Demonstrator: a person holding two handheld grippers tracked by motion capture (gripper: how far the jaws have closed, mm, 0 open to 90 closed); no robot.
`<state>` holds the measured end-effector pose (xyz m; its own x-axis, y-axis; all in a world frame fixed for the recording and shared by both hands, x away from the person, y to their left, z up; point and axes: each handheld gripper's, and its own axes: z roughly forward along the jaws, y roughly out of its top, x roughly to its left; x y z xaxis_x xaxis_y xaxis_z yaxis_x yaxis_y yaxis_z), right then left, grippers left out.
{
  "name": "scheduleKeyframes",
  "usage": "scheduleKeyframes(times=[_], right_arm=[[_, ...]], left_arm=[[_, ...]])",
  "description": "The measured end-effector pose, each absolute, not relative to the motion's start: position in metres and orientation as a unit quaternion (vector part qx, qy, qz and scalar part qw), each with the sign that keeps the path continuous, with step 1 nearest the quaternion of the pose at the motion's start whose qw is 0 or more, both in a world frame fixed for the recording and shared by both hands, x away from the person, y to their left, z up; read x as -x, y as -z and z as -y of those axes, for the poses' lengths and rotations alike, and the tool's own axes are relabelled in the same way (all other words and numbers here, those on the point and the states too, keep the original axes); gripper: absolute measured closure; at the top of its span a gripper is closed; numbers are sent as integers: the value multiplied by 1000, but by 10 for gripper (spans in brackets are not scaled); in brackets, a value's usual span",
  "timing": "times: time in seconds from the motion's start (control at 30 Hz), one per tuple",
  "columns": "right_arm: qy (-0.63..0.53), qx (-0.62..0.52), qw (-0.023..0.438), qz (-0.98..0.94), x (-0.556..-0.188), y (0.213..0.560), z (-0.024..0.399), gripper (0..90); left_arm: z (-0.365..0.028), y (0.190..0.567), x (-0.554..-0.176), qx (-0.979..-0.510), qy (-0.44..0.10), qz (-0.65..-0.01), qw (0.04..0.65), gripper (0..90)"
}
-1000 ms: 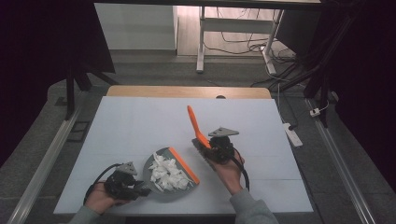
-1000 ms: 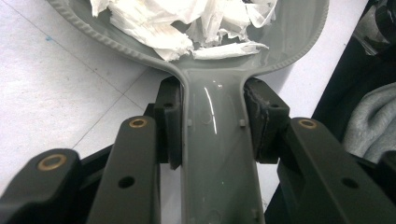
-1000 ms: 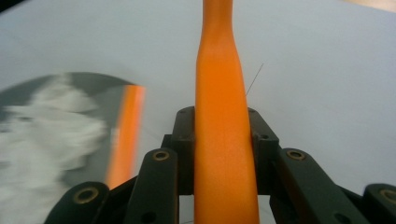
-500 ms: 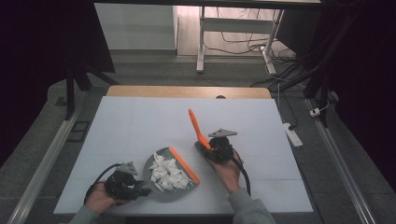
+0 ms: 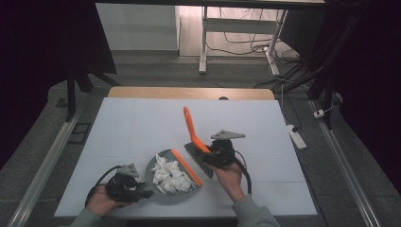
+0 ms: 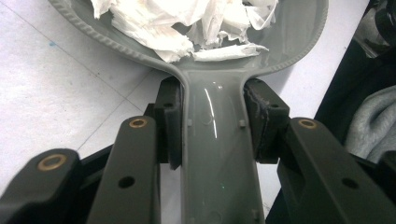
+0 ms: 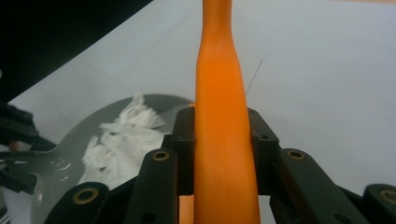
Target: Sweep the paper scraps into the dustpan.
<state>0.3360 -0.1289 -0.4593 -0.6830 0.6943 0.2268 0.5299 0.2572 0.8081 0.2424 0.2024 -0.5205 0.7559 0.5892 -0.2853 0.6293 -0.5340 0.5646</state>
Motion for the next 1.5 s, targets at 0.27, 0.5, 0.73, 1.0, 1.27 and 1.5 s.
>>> scheduleKeyframes(times=[0.27, 0.5, 0.73, 1.0, 1.27, 1.5], right_arm=[[-481, -413, 93, -768, -337, 460, 180, 702], [-483, -411, 89, -768, -334, 467, 203, 702], [-495, -392, 100, -769, -329, 466, 214, 703], [-502, -368, 117, -774, -324, 463, 220, 703], [-516, -358, 117, -769, -321, 460, 229, 703], [-522, -360, 113, -765, -317, 459, 239, 703]], left_arm=[[-202, 520, -242, -875, 23, -345, 339, 615], [-201, 519, -241, -873, 12, -347, 342, 615], [-202, 515, -239, -864, -8, -350, 363, 615], [-201, 509, -239, -851, -30, -360, 382, 615], [-208, 502, -239, -816, -47, -402, 412, 615], [-210, 500, -240, -797, -63, -429, 420, 615]])
